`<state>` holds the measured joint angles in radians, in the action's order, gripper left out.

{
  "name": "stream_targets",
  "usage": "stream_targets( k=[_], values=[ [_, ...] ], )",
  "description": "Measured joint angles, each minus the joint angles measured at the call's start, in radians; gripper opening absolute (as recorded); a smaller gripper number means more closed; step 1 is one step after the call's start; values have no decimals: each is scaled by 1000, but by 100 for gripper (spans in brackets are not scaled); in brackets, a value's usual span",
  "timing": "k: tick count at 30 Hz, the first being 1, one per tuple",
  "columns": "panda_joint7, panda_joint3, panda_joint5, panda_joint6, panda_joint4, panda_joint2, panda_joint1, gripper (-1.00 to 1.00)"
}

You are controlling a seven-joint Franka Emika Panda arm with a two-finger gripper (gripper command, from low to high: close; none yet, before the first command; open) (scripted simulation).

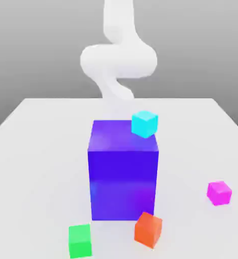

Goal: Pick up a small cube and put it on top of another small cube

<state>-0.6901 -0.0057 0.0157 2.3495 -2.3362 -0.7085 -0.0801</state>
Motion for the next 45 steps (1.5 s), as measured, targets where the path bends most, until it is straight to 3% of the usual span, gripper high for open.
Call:
stream_targets(
  k=[8,16,22,28,29,36,43,45],
  values=[
    [356,5,50,159,-117,297,-245,0],
    [682,78,70,315,-231,587,-423,0],
    [844,129,-33,434,-318,803,-550,0],
    [819,74,-127,597,-299,1021,-606,0],
    [815,64,-133,621,-293,1051,-614,-100],
    [812,63,-137,623,-292,1056,-615,-100],
    [886,117,-70,461,-313,868,-582,-100],
    [883,82,-54,431,-283,865,-544,-100]
  ],
)
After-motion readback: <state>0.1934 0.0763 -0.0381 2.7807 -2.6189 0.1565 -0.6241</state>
